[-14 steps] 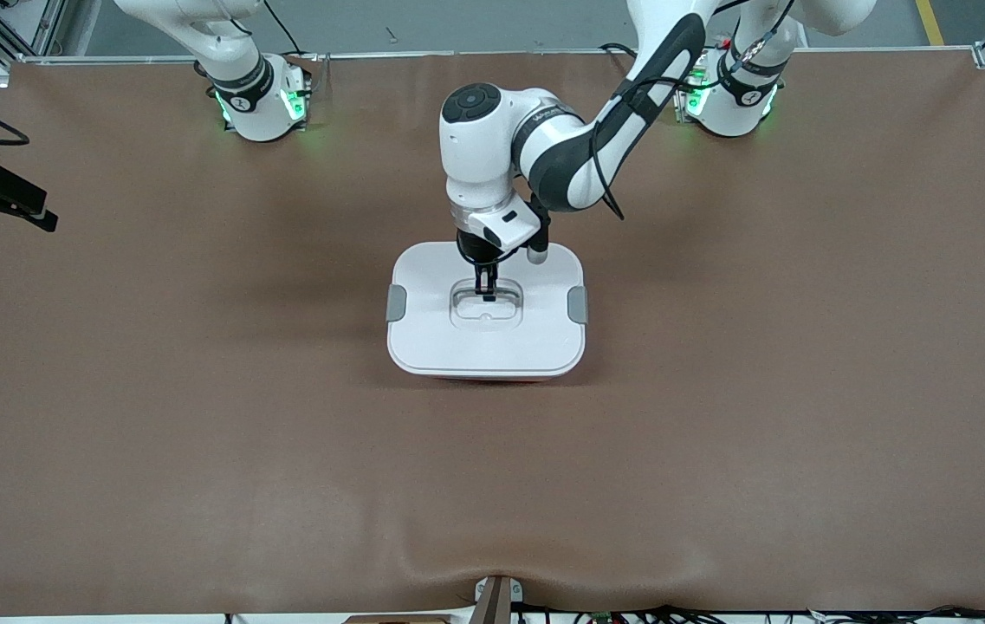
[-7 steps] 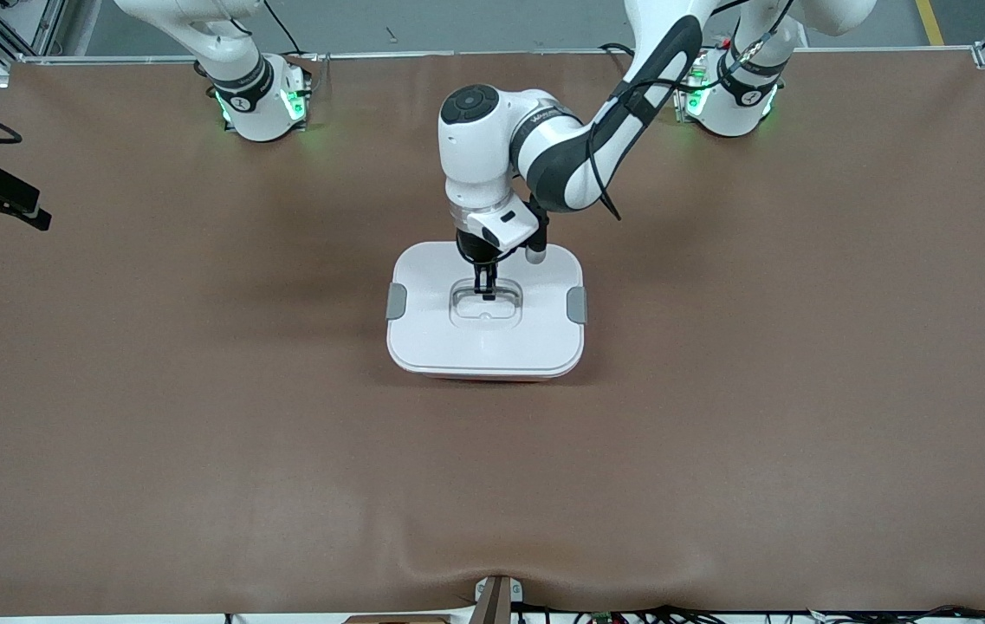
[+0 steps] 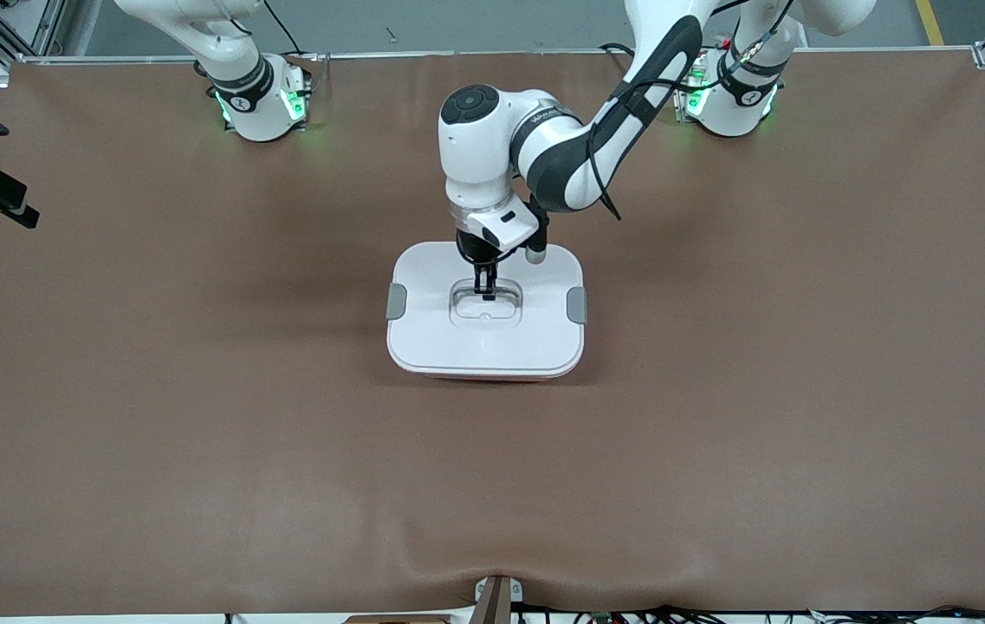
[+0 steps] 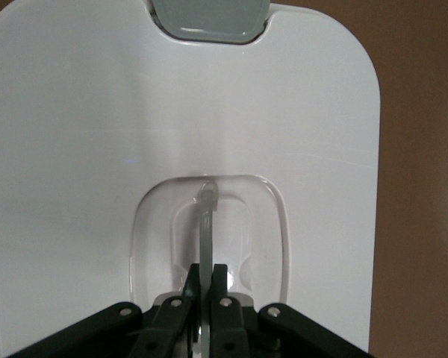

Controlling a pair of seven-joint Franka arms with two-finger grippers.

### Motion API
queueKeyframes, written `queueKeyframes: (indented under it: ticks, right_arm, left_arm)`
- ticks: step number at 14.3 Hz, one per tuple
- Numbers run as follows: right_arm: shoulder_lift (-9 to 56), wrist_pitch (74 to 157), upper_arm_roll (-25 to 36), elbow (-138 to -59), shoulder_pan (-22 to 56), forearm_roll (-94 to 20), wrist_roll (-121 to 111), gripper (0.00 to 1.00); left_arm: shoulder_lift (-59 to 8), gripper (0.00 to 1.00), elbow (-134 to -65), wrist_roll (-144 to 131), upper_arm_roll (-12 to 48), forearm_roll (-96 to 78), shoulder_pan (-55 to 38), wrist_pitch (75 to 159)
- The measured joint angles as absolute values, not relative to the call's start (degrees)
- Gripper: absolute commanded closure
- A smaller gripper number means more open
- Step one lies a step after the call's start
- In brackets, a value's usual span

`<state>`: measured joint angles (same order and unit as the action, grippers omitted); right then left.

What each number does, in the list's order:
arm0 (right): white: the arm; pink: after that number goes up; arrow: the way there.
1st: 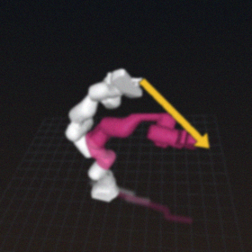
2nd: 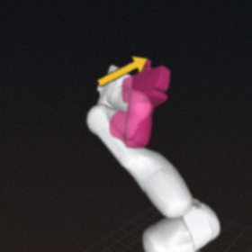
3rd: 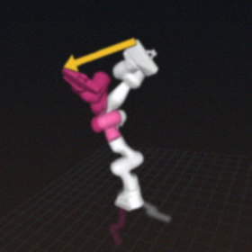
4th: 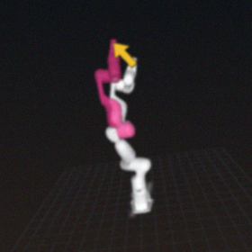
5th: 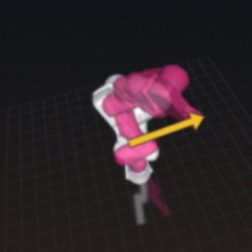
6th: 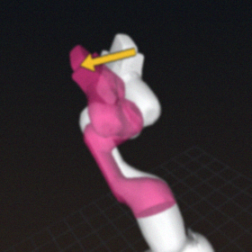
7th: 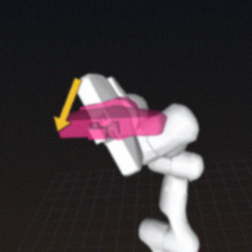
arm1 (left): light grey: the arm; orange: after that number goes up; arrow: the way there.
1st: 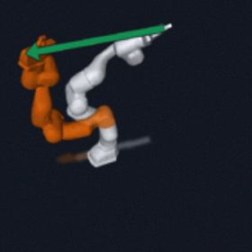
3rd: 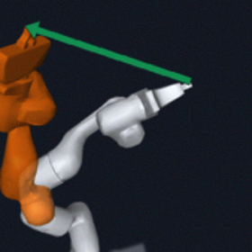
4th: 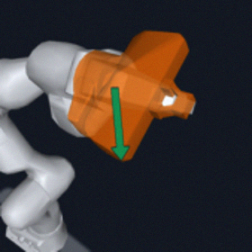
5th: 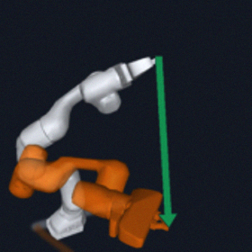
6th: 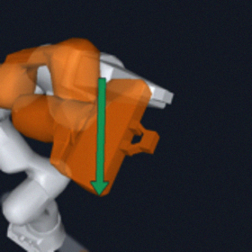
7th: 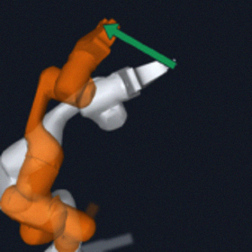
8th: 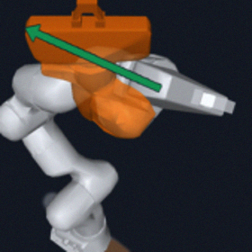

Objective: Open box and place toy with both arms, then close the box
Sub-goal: 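Lower the lid onto the box and press it down with the left gripper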

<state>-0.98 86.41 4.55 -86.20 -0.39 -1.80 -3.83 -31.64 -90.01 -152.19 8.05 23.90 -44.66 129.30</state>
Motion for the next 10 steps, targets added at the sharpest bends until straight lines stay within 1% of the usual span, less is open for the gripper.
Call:
queueKeyframes:
  ticks: [6, 7, 10]
  right_arm:
    - [-0.98, 86.4, 4.63, -86.06, -0.4, -1.79, -3.83, 0.0]
    - [-0.98, 86.4, 4.63, -86.03, -0.4, -1.79, -3.83, 0.0]
    - [-0.98, 86.4, 4.62, -85.59, -0.4, -1.79, -3.83, 0.0]
  left_arm:
    - [-31.65, 1.0, -90.01, -150.85, 8.05, 23.9, -44.55, 129.42]
    - [-31.65, 0.96, -90.01, -150.68, 8.05, 23.9, -44.55, 129.43]
    - [-31.65, 0.89, -90.01, -150.64, 8.05, 23.9, -44.54, 129.45]
